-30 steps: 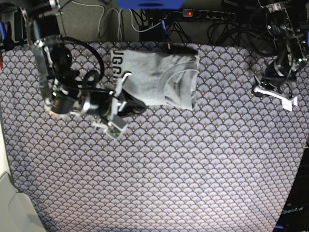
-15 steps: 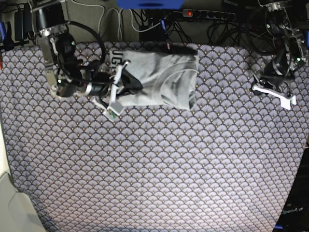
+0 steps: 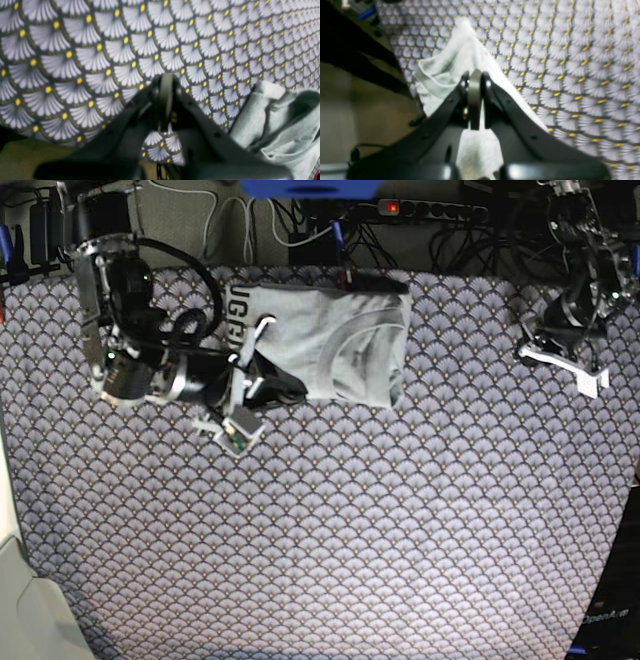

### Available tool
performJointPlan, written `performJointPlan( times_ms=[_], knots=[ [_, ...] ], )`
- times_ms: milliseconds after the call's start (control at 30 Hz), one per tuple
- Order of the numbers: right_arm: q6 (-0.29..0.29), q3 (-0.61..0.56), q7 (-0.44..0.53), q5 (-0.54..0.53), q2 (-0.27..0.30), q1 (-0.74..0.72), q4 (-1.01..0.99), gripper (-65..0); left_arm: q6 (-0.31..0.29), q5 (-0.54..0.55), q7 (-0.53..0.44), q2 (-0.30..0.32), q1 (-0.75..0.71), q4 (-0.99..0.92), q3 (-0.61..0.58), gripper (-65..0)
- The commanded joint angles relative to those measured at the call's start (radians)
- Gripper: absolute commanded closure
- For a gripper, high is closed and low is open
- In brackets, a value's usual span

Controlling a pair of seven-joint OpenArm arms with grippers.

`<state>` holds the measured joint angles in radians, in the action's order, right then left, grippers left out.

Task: Fold the T-shirt properly
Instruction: 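Release the bundle and raise the right gripper away, then grasp the bundle with the left gripper and rotate it upright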

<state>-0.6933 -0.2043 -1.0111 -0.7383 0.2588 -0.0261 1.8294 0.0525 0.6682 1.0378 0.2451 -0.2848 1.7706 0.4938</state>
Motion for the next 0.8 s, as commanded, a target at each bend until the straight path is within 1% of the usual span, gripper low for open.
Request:
performJointPlan(
  times_ms=[0,100,233,333,400,467,567,633,767],
  knots=[
    [-0.005,0.006,0.01,-0.023,0.021,-0.013,0.034,0.0,-0.009,0.015,-0.014,0.013,0.006,0.039,-0.017,-0.3],
    [-0.005,0.024,0.004,-0.023,0.049,-0.011,0.046,0.0,-0.009,0.009,-0.014,0.017,-0.024,0.076,-0.111,-0.3],
    [-0.005,0.127,0.002,-0.023,0.072,0.015,0.043,0.0,-0.006,0.003,-0.014,0.018,-0.037,0.094,-0.232,-0.3],
    [-0.005,0.196,0.002,-0.023,0.095,0.018,0.043,0.0,-0.001,0.003,-0.012,0.018,-0.047,0.087,-0.269,-0.3],
    [-0.005,0.23,0.001,-0.025,0.113,0.019,0.04,0.0,-0.001,0.003,-0.012,0.018,-0.069,0.087,-0.271,-0.3],
    [-0.005,0.257,-0.005,-0.025,0.116,0.019,0.04,0.0,-0.001,0.003,-0.012,0.018,-0.072,0.084,-0.286,-0.3],
    [-0.005,0.296,-0.044,-0.025,0.113,0.018,0.04,0.0,0.0,0.003,0.006,0.023,-0.072,0.084,-0.34,-0.3],
    [-0.005,0.303,-0.055,-0.025,0.112,0.015,0.042,0.0,0.0,0.002,0.039,0.027,-0.067,0.082,-0.376,-0.3],
    [-0.005,0.303,-0.058,-0.023,0.113,0.016,0.04,0.0,0.0,0.002,0.052,0.026,-0.052,0.082,-0.436,-0.3]
  ],
)
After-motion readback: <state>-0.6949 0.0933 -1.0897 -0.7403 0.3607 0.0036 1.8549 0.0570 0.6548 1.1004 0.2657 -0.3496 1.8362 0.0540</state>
